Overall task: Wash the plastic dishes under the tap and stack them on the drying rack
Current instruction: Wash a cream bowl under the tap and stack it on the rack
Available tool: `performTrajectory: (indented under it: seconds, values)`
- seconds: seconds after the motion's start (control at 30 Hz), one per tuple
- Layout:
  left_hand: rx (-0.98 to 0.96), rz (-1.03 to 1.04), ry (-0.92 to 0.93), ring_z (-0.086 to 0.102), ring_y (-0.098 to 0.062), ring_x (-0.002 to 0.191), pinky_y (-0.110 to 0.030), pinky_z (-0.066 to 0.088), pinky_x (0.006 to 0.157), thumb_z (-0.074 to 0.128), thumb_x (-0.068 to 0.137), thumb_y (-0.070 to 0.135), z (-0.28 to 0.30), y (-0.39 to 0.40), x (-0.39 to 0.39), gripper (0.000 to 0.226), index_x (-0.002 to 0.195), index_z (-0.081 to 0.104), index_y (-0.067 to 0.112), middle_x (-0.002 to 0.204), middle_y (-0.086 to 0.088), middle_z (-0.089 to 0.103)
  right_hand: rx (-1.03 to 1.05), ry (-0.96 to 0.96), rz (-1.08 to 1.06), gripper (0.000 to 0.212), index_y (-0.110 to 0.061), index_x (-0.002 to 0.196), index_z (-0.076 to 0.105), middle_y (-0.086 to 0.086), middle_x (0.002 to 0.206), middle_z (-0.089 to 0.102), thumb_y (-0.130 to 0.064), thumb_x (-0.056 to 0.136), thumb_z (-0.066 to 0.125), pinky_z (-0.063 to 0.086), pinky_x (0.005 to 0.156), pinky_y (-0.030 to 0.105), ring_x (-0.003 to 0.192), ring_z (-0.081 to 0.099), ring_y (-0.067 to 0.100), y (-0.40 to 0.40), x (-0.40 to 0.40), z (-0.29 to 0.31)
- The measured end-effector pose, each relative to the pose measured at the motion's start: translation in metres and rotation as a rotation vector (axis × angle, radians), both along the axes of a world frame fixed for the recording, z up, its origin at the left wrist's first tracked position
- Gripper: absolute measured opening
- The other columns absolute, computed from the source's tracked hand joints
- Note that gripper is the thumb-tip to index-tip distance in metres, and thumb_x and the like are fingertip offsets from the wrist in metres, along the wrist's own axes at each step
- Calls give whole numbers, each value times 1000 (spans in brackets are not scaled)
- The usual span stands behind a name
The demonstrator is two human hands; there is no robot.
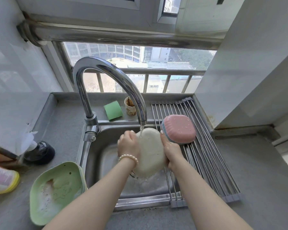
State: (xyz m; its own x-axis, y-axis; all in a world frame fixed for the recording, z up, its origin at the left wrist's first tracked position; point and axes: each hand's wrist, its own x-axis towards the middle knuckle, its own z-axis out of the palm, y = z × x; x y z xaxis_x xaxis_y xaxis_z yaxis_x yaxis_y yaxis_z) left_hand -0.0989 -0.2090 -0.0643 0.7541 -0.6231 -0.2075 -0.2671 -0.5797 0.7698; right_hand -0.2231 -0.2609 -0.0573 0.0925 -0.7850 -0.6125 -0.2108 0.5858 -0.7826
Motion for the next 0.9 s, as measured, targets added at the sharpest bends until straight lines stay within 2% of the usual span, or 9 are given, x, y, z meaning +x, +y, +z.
performTrajectory:
  seconds: [0.17,0.3,0.4,0.5,0.57,0.63,0.73,0.83,0.9]
  values:
    - [190,-576,-571,50,-26,113,-36,39,93,13,93,58,9,-4,-16,63,129,46,18,126,-6,56,69,-178,-162,38,-6,89,68,9,86,69,-43,87,63,53,71,36,75,64,23,7,-16,-10]
    - [148,-754,-662,32,-21,138,-35,26,110,21,100,47,14,-7,-18,55,149,22,23,154,1,30,129,-232,-200,42,-5,93,69,13,90,72,-46,85,65,56,76,41,81,68,27,13,-23,-18]
    - [-69,-898,-590,40,-19,135,-34,28,113,39,101,22,13,-10,-13,44,144,38,16,147,-4,42,159,-276,-213,42,-6,98,69,13,96,72,-46,85,66,54,86,47,90,68,29,17,-24,-21]
    - [-419,-392,-278,72,-26,80,-43,58,76,63,85,1,14,-18,-9,18,101,71,4,92,-15,73,155,-298,-235,34,-9,89,68,12,90,71,-43,87,63,53,83,46,77,66,27,17,-22,-20]
    - [-438,-27,260,70,-22,62,-37,59,64,59,90,3,32,-19,-4,14,80,68,9,83,-14,72,149,-306,-238,33,-10,87,67,11,90,70,-42,88,62,53,81,46,74,64,26,17,-19,-18]
    - [-416,202,549,58,-16,40,-27,51,44,55,94,4,41,-22,5,21,75,62,9,72,-12,68,133,-294,-239,33,-11,88,67,11,88,70,-43,88,62,53,80,46,73,63,26,17,-17,-16]
    - [-369,265,458,43,-16,33,-21,36,32,52,97,23,45,-23,10,39,63,55,5,45,-6,52,60,-234,-206,33,-10,82,65,10,82,68,-42,88,63,51,70,39,72,61,25,18,-17,-13]
    - [-257,147,327,50,-25,58,-38,49,60,38,100,39,44,-21,6,54,57,46,8,55,-8,50,-14,-172,-177,40,-7,76,62,11,79,64,-46,87,64,47,67,37,73,58,24,21,-14,-11]
    - [-73,24,248,51,-27,75,-37,43,76,30,101,41,46,-17,-1,54,63,53,10,70,-10,53,-70,-145,-179,42,-7,76,60,11,74,60,-47,87,63,45,65,36,70,54,22,23,-9,-9]
